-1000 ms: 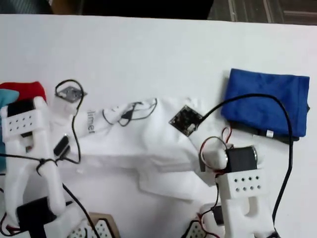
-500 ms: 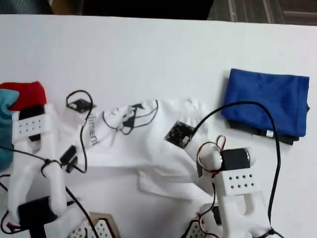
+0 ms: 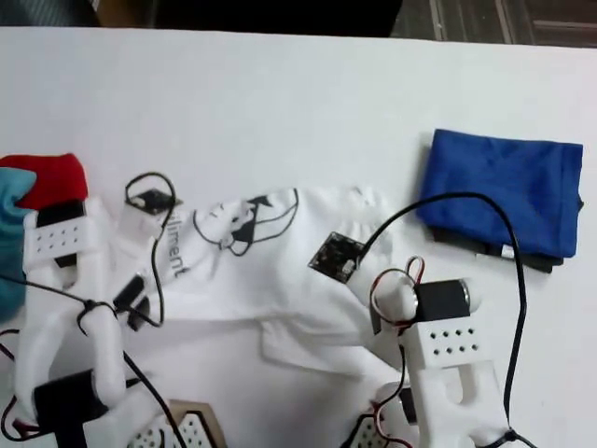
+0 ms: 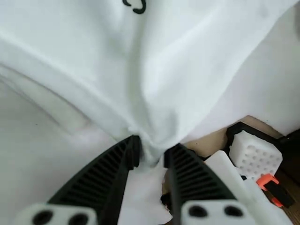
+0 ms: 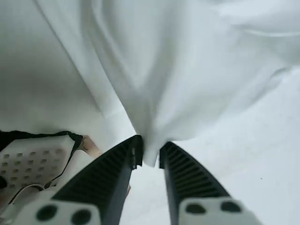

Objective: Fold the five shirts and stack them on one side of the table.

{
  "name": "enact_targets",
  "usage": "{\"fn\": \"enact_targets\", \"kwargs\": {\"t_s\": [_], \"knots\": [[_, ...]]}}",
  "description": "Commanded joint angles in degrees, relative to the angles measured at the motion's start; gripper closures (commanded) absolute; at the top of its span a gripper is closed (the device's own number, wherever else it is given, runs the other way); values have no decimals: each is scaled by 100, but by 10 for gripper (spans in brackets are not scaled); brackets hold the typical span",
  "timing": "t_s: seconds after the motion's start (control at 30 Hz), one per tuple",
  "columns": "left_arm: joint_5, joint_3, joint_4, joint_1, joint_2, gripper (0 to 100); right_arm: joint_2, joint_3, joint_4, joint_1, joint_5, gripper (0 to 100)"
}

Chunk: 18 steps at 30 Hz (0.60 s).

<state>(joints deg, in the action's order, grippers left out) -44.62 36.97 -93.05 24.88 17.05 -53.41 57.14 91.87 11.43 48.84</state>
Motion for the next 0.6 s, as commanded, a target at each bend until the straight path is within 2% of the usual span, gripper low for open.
{"fn": "enact_targets", "kwargs": {"t_s": [0.0, 0.1, 0.2, 0.3, 0.43, 0.57], "knots": [[-44, -892, -475, -26, 193, 730, -127, -281, -66, 31, 62, 762], [-18, -1842, -738, -18, 193, 696, -127, -554, -75, 31, 62, 691], [35, -2695, -651, 70, 149, 718, -119, -1108, -75, 31, 35, 700], [255, -2651, -378, 97, -220, 752, -66, -1521, -418, 31, 9, 732], [360, -2141, 202, 237, -1371, 764, -57, -1538, -875, 22, 9, 768], [774, -2466, 941, 440, -2382, 764, 215, -1556, -901, 22, -281, 770]]}}
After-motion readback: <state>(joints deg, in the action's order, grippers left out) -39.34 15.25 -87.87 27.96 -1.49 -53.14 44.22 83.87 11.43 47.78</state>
